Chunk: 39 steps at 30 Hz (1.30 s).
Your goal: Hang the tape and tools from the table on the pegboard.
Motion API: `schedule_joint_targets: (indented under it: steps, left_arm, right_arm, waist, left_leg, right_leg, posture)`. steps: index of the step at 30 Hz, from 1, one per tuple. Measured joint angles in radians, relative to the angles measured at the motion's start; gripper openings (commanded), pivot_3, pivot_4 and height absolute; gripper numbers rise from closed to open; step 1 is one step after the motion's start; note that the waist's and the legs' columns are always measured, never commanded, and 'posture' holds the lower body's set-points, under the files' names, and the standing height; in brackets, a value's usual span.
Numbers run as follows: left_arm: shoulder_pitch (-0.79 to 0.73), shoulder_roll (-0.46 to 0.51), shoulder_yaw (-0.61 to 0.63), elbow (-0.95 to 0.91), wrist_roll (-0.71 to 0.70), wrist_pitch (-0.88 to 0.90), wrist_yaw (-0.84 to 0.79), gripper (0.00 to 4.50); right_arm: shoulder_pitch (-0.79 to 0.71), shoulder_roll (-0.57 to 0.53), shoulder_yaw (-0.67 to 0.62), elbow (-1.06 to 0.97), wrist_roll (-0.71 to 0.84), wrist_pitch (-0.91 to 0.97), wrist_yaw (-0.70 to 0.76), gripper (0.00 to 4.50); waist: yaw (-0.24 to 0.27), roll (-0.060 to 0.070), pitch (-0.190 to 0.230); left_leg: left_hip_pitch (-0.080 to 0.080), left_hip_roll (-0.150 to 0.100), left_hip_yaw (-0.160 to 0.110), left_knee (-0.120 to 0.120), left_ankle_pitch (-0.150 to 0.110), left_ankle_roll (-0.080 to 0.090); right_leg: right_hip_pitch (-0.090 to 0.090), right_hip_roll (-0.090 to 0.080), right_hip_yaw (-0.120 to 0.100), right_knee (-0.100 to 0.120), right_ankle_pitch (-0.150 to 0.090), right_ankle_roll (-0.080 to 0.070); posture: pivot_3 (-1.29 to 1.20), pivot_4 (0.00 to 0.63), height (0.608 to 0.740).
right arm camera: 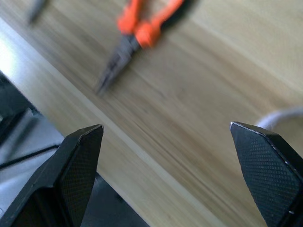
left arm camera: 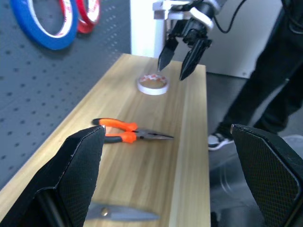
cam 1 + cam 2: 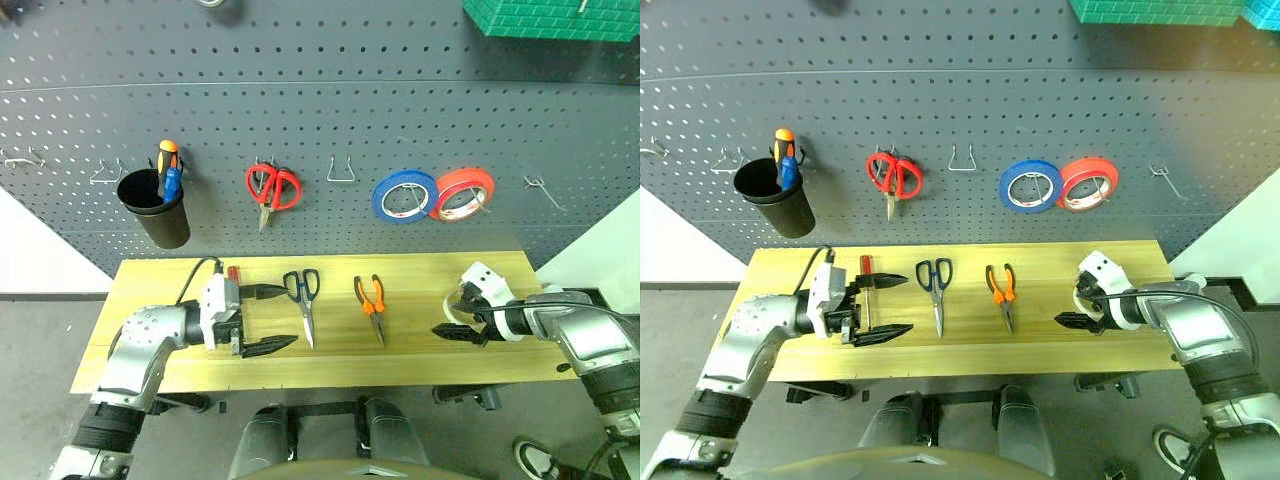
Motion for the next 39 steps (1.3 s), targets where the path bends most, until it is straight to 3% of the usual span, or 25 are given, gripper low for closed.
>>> schedule_joint_targets:
  steps: [9,20,32,39]
  left_arm:
    - [-0.182,-0.109,-0.109,0.156,0.103,-0.018,0.044,4.46]
    - [-0.298,-0.28,-0.226,0.645,0.334,-0.355,0.143,4.46]
    - [-0.359,-0.315,-0.225,0.713,0.37,-0.429,0.207,4.46]
    - [-0.366,-0.326,-0.223,0.715,0.375,-0.435,0.253,4.46]
  right_arm:
    - [-0.078,0.013,0.005,0.115,-0.033,0.005,-0.027,4.5]
    - [-0.113,0.054,0.009,0.21,-0.069,-0.024,-0.061,4.5]
    - [-0.113,0.085,0.01,0.24,-0.081,-0.027,-0.092,4.5]
    - [-0.185,0.174,0.01,0.37,-0.121,-0.045,-0.19,4.5]
  waist:
    - [-0.007,-0.003,0.024]
    - [-0.006,-0.007,0.046]
    - [-0.01,-0.006,0.049]
    - [-0.01,-0.007,0.055]
  left_leg:
    - [0.0,-0.002,0.0,-0.001,-0.001,0.002]
    - [-0.001,-0.003,-0.001,-0.001,-0.001,0.002]
    - [-0.002,-0.002,-0.001,-0.002,-0.001,0.002]
    - [-0.002,-0.002,-0.001,-0.003,-0.001,0.002]
  right_leg:
    - [0.0,0.0,0.001,0.0,0.0,-0.002]
    - [-0.001,-0.003,0.0,0.0,0.0,-0.002]
    - [-0.002,-0.003,0.0,0.0,0.0,-0.001]
    - [-0.002,-0.003,0.0,0.0,0.0,-0.001]
  posture:
    - [-0.04,0.225,0.74]
    - [-0.07,0.248,0.74]
    - [-0.08,0.251,0.74]
    - [-0.08,0.265,0.74]
